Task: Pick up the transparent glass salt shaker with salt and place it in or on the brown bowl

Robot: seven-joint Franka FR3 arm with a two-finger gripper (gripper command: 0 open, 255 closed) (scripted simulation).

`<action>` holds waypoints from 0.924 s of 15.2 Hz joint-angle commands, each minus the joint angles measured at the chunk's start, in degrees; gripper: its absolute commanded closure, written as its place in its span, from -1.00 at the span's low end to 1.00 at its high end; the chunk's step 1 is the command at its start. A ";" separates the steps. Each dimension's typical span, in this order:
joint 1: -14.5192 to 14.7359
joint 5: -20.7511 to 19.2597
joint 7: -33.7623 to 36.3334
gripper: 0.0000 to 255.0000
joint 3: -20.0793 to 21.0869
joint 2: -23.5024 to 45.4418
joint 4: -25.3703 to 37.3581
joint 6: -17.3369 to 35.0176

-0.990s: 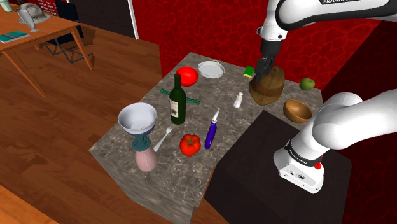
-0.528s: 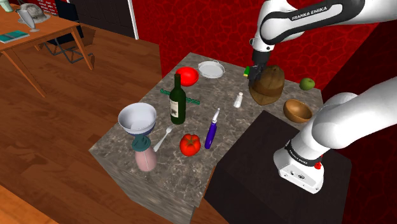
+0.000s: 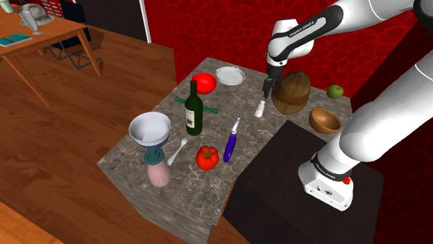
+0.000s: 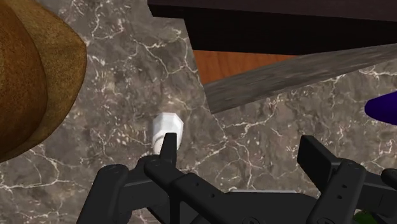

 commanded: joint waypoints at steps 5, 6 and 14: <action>-1.69 5.22 -6.94 -1.00 -1.52 14.11 6.20 7.50; -2.19 6.30 -8.10 -1.00 -1.44 16.52 7.56 8.42; -3.61 9.60 -10.86 -1.00 -0.24 23.00 8.24 13.86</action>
